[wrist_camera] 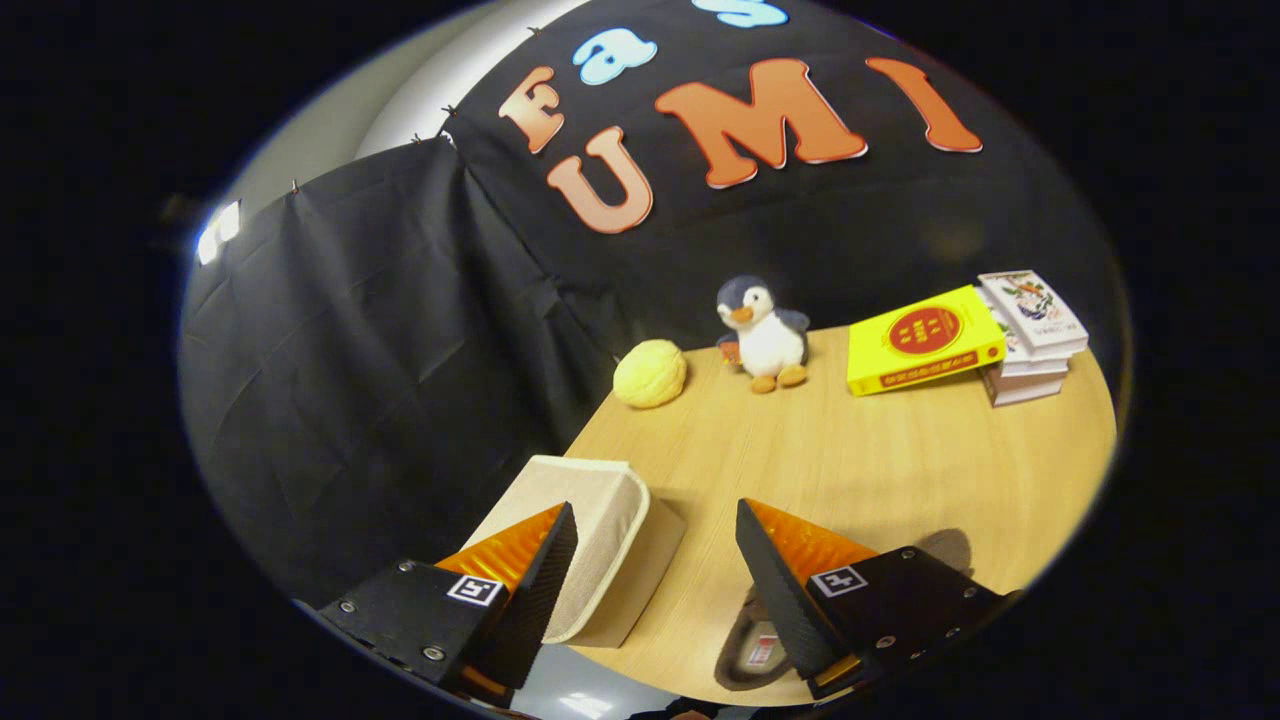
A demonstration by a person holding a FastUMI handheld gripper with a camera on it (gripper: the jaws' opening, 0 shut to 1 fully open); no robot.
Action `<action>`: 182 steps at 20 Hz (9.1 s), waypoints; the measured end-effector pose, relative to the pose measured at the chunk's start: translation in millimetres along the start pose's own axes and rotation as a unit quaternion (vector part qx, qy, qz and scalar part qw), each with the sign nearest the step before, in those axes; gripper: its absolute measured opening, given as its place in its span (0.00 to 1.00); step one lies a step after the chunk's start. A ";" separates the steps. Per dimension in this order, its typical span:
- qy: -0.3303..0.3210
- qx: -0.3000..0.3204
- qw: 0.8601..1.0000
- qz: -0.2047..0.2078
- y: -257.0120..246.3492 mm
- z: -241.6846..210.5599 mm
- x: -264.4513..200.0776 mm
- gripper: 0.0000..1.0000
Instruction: Open the storage box then place both shoes into the box .Put the left shoe in first, then the right shoe, with the right side of both shoes facing outward in a uniform manner.
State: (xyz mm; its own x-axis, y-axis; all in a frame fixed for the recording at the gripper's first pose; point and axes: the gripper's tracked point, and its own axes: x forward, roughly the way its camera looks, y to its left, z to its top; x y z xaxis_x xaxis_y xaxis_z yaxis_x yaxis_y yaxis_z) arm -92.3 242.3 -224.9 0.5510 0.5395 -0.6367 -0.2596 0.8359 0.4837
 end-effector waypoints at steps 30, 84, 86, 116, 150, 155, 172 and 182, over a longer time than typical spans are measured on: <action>0.178 0.178 0.947 0.198 94.1 -90.8 66.5 0.70; 0.062 -0.053 0.976 -0.202 -108.8 -104.0 -3.6 0.87; 0.096 -0.068 0.970 -0.213 -125.5 -129.0 -5.1 0.83; 0.101 0.024 0.955 -0.278 -144.5 -119.7 35.8 0.04; 0.236 0.009 0.949 -0.210 82.1 -163.7 231.2 0.03; 0.270 0.030 0.938 -0.217 76.1 -194.2 246.0 0.06; 0.176 0.031 0.983 -0.037 89.5 -97.3 117.0 0.96; 0.121 0.006 0.978 -0.169 -106.8 -86.0 -20.9 0.95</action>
State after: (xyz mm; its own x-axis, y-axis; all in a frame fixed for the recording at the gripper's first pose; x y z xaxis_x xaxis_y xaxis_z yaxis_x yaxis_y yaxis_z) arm -144.2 150.5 -314.9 0.4001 0.2418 -0.8840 -0.0850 0.9702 0.2270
